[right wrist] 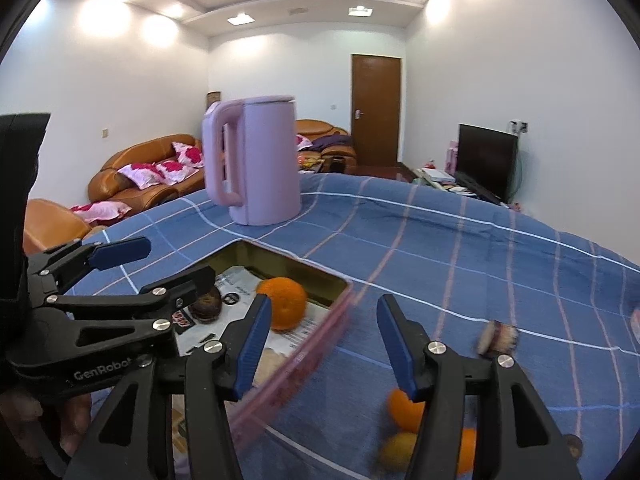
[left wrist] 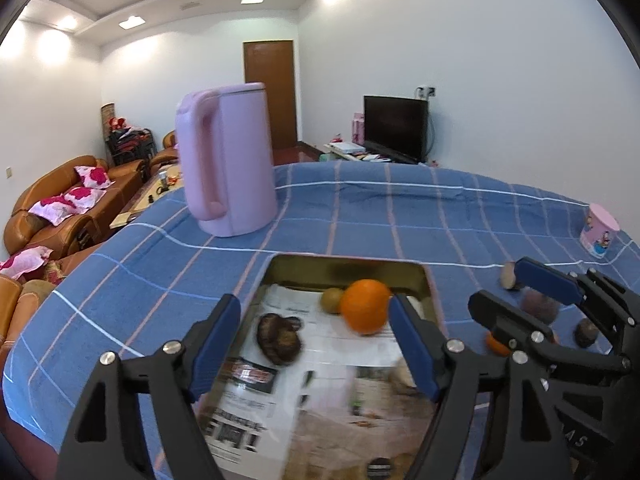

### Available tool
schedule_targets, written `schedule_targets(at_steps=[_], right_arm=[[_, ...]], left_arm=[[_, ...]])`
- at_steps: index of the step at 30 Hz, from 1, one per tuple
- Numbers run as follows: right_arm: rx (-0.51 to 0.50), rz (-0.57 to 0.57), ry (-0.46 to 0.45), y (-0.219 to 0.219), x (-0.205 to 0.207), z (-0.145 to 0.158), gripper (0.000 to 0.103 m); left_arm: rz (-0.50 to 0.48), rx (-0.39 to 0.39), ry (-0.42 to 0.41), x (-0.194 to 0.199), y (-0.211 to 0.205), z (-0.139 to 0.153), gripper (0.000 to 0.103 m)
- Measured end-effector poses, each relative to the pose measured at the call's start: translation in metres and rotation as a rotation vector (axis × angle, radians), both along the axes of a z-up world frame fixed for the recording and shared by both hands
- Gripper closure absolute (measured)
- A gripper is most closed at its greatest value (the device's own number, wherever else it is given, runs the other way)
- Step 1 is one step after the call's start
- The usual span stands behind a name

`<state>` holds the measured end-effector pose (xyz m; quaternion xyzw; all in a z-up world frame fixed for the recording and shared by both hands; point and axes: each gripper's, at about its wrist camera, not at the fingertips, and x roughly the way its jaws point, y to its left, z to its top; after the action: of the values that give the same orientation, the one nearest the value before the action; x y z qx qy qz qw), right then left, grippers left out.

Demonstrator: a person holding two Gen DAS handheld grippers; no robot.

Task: Organize fruits
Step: 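Grasp small brownish kiwi-like fruit with left tool while right tool grasps dark round fruit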

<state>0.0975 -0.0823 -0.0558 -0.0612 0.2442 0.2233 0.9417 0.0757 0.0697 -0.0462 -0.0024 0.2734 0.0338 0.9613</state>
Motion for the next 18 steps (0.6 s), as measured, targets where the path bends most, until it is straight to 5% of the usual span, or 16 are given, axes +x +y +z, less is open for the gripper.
schedule_targets(at_steps=[18], right_arm=[[-0.019,-0.356,0.081,-0.157,-0.031,-0.005,0.041]], left_arm=[[-0.211,0.044,0.04,-0.015,-0.102,-0.009,0.021]])
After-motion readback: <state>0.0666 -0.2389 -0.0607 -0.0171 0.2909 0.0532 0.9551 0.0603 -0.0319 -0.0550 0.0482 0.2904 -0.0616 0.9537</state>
